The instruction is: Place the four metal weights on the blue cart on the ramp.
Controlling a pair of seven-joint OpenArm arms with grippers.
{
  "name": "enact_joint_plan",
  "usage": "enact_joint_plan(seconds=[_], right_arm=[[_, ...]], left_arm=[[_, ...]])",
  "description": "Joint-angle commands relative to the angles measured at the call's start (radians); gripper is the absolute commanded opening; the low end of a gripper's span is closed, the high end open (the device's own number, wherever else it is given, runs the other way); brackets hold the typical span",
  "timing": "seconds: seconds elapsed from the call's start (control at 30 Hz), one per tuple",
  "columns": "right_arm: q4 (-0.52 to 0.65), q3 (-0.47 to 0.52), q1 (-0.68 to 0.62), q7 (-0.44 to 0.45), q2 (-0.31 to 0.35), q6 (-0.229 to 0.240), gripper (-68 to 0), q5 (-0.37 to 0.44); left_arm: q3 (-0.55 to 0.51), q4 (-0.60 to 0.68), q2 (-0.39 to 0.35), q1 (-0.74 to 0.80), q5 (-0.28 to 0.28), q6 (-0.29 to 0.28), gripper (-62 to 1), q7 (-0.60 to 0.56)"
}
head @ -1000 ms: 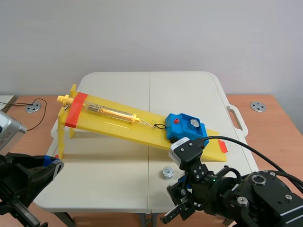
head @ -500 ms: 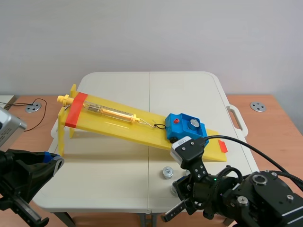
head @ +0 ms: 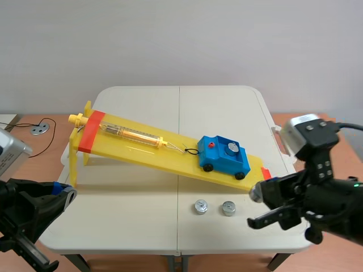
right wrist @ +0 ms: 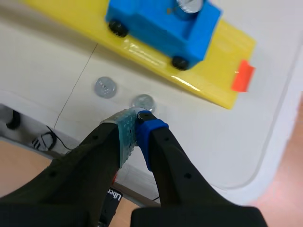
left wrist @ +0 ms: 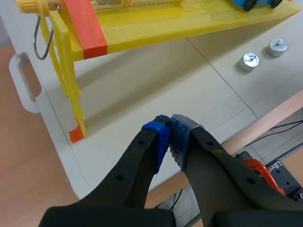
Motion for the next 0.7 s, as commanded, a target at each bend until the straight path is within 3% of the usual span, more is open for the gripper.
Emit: enact_joint_plan(seconds=[0.0,0.13,0.23,0.47,0.67], right_arm=[[0.106,0.065,0.038,0.080,0.032,0.020,-66.9,0.143],[0.122,0.152,0.039,0.075,-0.001,0.040,-66.9,0.232],[0.122,0.194,0.047,0.075,-0.045,0.040,-66.9,0.255],[0.091,0.198,0.155,0.075,-0.126,0.039,-66.9,0.257],[-0.032,0.196,0.280,0.077,-0.182,0.039,-66.9,0.258]], left_arm=[[-0.006,0.045,0.008,-0.017,-0.051,-0.021,-58.1,-0.103],[-0.006,0.045,0.008,-0.018,-0.051,-0.021,-58.2,-0.103],[-0.006,0.045,0.008,-0.018,-0.051,-0.021,-58.2,-0.103],[-0.006,0.045,0.008,-0.017,-0.051,-0.021,-58.2,-0.103],[-0.006,0.045,0.008,-0.017,-0.051,-0.021,-58.2,-0.103]])
